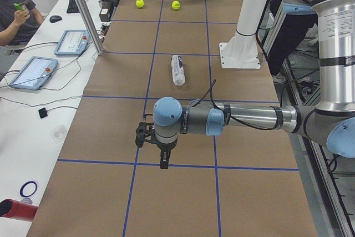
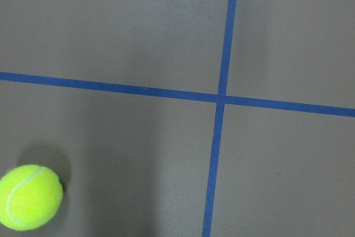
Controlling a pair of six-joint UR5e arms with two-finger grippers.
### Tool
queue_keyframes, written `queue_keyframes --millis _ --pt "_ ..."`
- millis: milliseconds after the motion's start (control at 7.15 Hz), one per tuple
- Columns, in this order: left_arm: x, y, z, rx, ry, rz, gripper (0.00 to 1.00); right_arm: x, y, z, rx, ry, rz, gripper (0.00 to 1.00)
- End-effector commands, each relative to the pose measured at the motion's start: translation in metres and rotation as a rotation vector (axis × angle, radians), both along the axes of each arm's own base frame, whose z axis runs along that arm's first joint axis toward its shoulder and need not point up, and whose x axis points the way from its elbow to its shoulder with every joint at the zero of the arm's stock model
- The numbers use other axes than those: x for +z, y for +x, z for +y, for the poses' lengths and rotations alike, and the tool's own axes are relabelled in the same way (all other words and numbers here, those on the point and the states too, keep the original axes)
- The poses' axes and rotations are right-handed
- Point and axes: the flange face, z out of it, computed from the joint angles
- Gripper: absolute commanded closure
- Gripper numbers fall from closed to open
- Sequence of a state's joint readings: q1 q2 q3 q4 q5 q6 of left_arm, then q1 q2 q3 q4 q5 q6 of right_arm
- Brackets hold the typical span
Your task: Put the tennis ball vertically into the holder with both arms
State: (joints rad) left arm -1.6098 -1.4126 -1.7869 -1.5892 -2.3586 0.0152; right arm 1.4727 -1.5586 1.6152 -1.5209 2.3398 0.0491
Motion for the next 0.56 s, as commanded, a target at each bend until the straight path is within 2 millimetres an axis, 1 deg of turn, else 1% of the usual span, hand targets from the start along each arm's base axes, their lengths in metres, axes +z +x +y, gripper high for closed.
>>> queue_keyframes --millis 0,420 --pt "-0.0021 -0.0005 -0.0004 0.003 0.012 -0.002 0.01 -0.0002 -0.0001 -0.0001 0.0 0.001 -0.001 0.01" --pt "-0.0025 0.0002 -0.0001 0.006 0.016 -0.002 0.01 0.0002 -0.0012 0.0 -0.001 -0.002 -0.005 0.01"
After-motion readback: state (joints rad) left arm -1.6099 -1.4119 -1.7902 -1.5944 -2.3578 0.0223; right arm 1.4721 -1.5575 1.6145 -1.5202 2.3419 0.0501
